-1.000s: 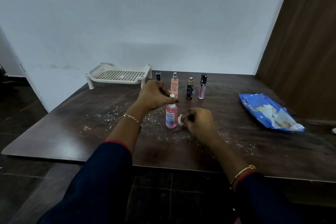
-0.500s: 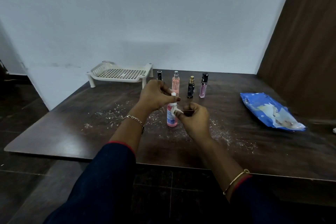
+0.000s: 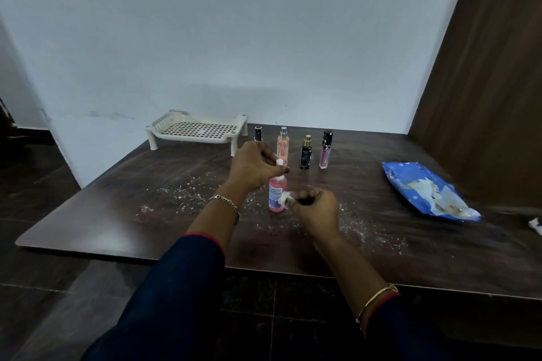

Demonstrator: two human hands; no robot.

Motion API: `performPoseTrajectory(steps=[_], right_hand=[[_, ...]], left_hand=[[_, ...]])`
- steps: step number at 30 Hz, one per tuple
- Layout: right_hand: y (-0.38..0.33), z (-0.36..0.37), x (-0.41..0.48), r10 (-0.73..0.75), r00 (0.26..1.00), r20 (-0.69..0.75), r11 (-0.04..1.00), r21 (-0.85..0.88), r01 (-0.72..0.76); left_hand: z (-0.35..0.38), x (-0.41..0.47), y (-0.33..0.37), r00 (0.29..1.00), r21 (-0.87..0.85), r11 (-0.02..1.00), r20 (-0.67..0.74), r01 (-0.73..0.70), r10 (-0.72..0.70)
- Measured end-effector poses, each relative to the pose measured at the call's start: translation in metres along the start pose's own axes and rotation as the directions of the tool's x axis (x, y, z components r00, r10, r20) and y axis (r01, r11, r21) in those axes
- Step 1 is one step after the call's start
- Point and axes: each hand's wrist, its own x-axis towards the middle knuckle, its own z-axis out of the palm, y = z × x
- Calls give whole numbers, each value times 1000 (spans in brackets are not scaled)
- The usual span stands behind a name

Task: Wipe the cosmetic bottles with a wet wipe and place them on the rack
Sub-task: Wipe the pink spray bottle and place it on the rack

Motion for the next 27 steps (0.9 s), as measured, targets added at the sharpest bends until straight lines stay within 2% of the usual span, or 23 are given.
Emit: performPoseTrajectory(steps=[3,9,13,18,24,27], right_hand=[[-7,-3,3,23,999,-41,999,37,-21],[-15,-5,12,33,999,-39,999,19,-32],[-25,1,21,5,1000,-30,1000,22,-4],[-35,19,41,22,1000,18,999,46,-22],[-37,51,69,4,997,76,999,-34,-1],[-40,67,83,-60,991,122,998,-9,61]], left_hand=[[0,-4,3,1000,0,1000,-15,-1,1],[5,-11,-7,998,-34,999,-47,43,-44],[-5,-6,-10,997,7,999,-67,32,-31],[-44,16,-22,981,-39,997,-182,61,-67],[-100,62,-34,934,67,991,-346,116,-86],[-117,92,-39,907,76,989,-412,127,-85]])
